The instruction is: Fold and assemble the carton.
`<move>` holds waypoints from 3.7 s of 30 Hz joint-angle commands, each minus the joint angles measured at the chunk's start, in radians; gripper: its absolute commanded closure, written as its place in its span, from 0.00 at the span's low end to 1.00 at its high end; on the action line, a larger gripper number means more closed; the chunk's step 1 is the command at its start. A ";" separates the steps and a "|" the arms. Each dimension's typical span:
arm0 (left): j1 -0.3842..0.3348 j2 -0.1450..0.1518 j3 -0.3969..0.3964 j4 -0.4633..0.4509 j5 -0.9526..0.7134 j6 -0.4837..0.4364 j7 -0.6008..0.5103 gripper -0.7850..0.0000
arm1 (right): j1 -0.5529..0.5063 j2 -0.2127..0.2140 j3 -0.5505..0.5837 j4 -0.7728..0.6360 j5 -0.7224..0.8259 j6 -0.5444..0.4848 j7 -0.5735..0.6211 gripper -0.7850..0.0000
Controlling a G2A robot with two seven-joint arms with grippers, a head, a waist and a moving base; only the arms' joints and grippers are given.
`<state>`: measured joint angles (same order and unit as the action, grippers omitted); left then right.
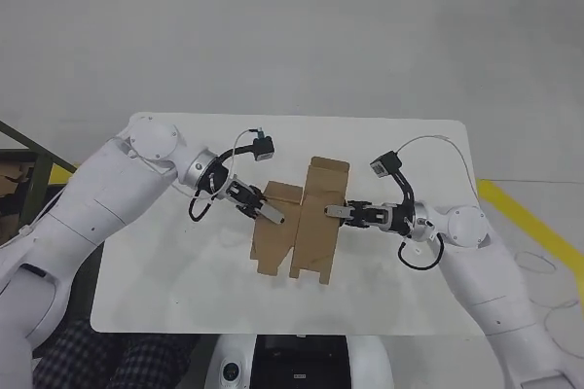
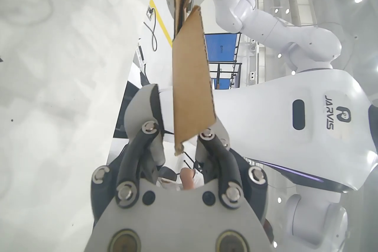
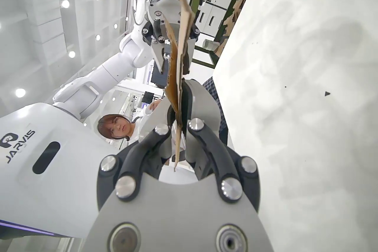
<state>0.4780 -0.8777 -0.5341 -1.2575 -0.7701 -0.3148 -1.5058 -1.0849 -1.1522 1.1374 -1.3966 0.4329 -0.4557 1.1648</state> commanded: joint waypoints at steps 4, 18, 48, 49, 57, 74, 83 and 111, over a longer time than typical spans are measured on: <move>0.015 0.003 -0.055 0.083 0.038 -0.057 0.145 0.00 | -0.029 0.007 0.053 -0.021 -0.015 0.074 -0.148 1.00; 0.154 0.012 -0.163 0.020 -0.040 0.041 0.411 0.00 | -0.275 0.007 0.101 -0.347 -0.102 0.326 -0.684 1.00; 0.233 -0.038 -0.243 -0.018 0.041 0.074 0.526 1.00 | -0.372 -0.034 0.008 -0.507 -0.307 0.439 -1.075 1.00; 0.233 -0.040 -0.244 -0.015 0.043 0.077 0.526 1.00 | -0.372 -0.035 0.007 -0.507 -0.309 0.441 -1.075 1.00; 0.228 -0.058 -0.256 0.004 0.052 0.090 0.534 1.00 | -0.380 -0.039 0.008 -0.524 -0.345 0.433 -1.076 0.62; 0.182 -0.074 -0.318 0.151 -0.002 0.092 0.218 1.00 | -0.273 -0.014 0.203 -0.298 -0.079 0.246 -0.566 0.00; 0.170 -0.079 -0.324 0.153 0.069 0.056 0.126 1.00 | -0.168 0.002 0.204 -0.188 0.003 0.158 -0.145 0.00; 0.169 -0.109 -0.326 0.165 0.103 0.060 0.024 1.00 | -0.104 0.020 0.131 -0.105 -0.001 0.058 0.093 0.60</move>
<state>0.6466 -0.9864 -0.8594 -1.0920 -0.6693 -0.2550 -1.4795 -1.1894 -1.1327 1.2710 -1.5017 0.4333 -0.3963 1.2554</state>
